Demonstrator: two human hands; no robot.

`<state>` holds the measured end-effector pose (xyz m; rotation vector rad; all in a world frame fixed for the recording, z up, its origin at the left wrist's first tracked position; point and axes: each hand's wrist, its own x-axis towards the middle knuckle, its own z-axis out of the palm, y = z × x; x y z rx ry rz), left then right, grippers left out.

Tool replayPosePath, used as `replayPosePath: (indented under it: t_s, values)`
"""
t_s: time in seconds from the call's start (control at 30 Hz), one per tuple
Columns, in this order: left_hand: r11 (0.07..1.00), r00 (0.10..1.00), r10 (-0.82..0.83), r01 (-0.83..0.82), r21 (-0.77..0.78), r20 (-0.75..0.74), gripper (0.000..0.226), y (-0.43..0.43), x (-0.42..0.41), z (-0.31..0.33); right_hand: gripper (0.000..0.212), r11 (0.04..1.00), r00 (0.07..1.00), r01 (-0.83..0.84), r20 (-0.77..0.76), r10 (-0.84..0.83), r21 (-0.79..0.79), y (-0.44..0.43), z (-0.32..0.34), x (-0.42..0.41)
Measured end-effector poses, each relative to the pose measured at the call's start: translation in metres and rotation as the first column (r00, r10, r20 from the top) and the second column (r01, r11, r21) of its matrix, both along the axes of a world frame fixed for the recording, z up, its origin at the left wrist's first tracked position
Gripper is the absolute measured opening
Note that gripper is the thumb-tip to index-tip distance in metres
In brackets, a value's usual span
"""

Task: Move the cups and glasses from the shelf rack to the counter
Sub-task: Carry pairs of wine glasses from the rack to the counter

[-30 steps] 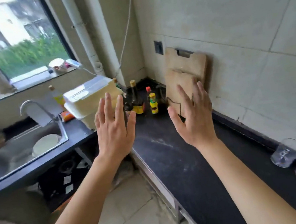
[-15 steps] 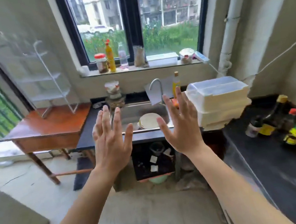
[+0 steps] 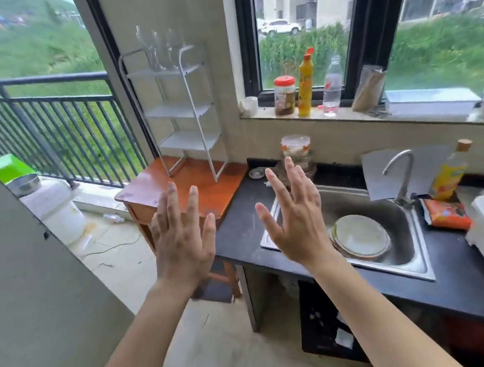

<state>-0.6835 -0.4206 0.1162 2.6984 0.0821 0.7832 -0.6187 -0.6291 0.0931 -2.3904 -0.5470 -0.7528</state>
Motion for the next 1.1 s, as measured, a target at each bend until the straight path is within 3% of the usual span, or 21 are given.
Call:
replayPosePath:
  t_s: [0.2,0.5,0.73,1.1]
  values:
    - [0.989,0.992,0.126,-0.126,0.073,-0.003,0.065,0.045,0.096,0.031,0.065,0.990,0.989,-0.142,-0.037,0.142,0.008,0.065,0.026,0.124]
    - [0.960,0.961,0.275,-0.275,0.056,0.012,0.066,0.160,0.190,0.034,0.064,0.968,0.969,-0.247,-0.027,0.246,-0.045,0.186,0.029,0.235]
    - [0.989,0.988,0.149,-0.150,0.019,0.030,0.064,0.262,0.305,0.021,0.060,0.982,0.988,-0.153,0.002,0.154,-0.111,0.272,0.025,0.328]
    - [0.992,0.987,-0.124,0.126,-0.009,0.097,0.066,0.364,0.484,0.075,0.060,0.998,0.996,0.053,0.069,-0.052,-0.021,0.369,0.083,0.447]
